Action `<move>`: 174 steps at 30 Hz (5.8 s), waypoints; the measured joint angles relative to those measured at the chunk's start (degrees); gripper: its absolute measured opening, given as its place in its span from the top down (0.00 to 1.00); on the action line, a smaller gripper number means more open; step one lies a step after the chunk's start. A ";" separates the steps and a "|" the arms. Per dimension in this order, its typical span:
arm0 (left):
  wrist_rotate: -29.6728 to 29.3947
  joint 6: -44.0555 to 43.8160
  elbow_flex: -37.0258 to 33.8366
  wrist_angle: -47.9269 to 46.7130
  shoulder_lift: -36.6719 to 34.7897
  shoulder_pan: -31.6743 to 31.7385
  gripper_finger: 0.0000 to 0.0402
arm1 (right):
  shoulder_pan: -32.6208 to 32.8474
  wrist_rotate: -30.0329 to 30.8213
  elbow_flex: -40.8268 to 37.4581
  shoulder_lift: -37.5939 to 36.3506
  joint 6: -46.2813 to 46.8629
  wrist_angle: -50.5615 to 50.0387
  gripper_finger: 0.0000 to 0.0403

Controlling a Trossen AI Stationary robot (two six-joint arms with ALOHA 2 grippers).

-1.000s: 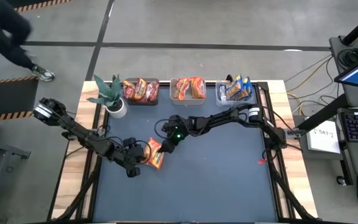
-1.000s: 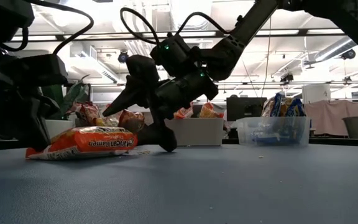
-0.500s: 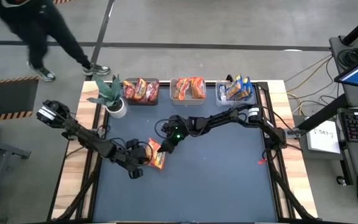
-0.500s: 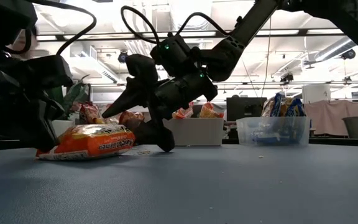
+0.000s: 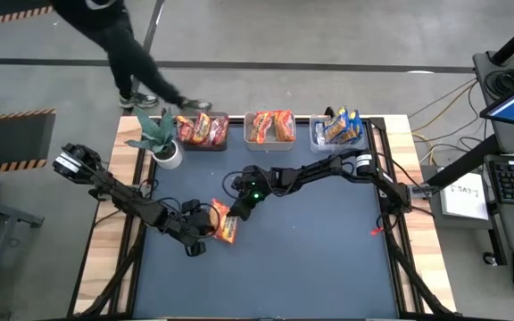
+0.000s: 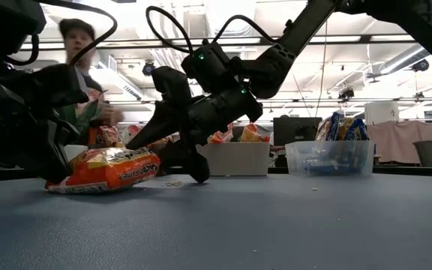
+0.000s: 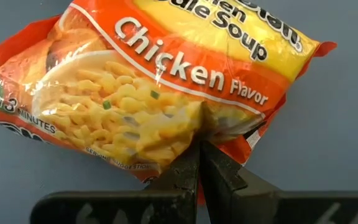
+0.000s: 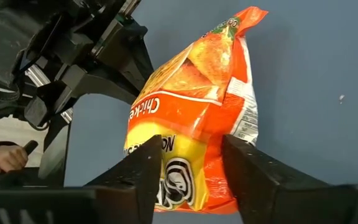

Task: Sort Maruchan noodles
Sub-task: Put the orange noodle pack into the white bin

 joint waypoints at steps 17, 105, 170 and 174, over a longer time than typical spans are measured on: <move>0.03 -0.14 -0.05 -0.10 -0.17 -0.02 1.00 | -0.02 0.04 -0.04 0.00 -2.85 -0.06 0.92; -2.04 7.02 3.37 -4.66 2.52 -0.57 1.00 | 1.25 0.15 -1.15 0.01 6.26 -0.09 0.19; 0.28 6.47 3.48 -14.30 -10.35 -0.57 0.57 | 1.33 0.52 -1.14 -0.35 -3.11 2.67 0.83; 0.93 8.38 3.48 -15.20 -15.44 -0.55 0.55 | 1.31 0.53 -1.14 -0.44 -3.11 2.75 0.84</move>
